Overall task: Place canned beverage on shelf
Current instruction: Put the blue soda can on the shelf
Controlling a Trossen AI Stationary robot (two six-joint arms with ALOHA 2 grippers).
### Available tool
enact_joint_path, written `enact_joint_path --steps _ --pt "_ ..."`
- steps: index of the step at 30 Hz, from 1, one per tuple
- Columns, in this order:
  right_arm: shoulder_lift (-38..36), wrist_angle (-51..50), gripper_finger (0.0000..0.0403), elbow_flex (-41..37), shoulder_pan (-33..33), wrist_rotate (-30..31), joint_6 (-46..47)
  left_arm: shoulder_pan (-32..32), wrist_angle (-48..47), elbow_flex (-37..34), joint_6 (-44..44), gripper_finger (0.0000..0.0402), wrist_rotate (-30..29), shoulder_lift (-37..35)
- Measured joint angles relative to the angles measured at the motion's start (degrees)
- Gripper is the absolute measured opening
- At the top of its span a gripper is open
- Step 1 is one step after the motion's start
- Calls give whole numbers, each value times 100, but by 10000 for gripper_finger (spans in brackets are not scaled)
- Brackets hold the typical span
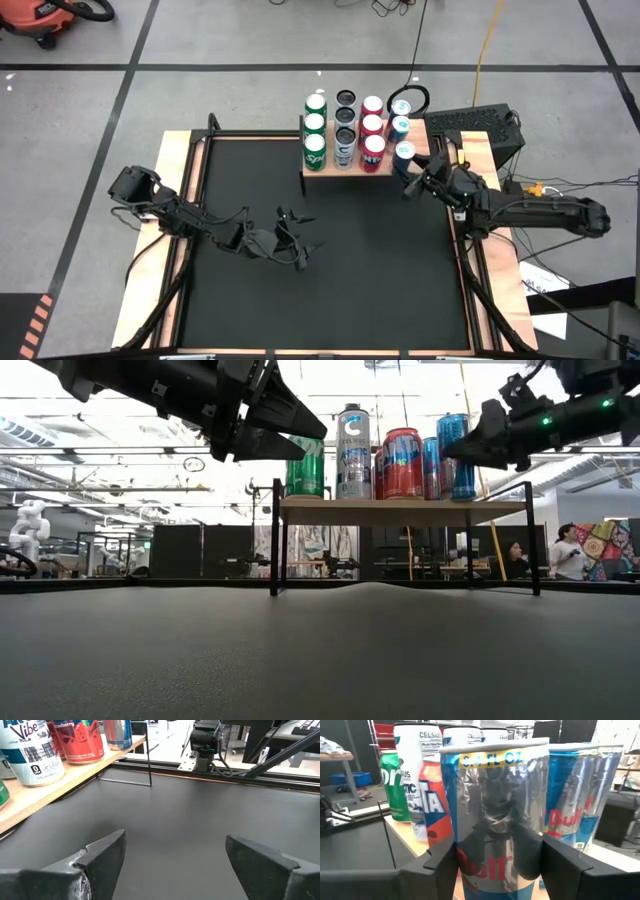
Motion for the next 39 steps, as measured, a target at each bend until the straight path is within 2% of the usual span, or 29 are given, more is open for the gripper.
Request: enact_joint_path --steps 10,16,26,35,39 --pt "175 74 212 13 -995 -1226 296 9 -1 -2 41 343 45 2" --pt "329 129 221 22 -1344 -1679 342 9 -2 -2 37 343 43 2" --pt "317 104 294 9 -1480 -1875 458 79 -46 -4 35 343 10 4" --pt "40 149 293 14 -1478 -2154 454 90 -120 -4 4 343 0 4" --pt "-192 -234 296 250 -1476 -2279 335 90 -248 -4 13 343 -157 -34"
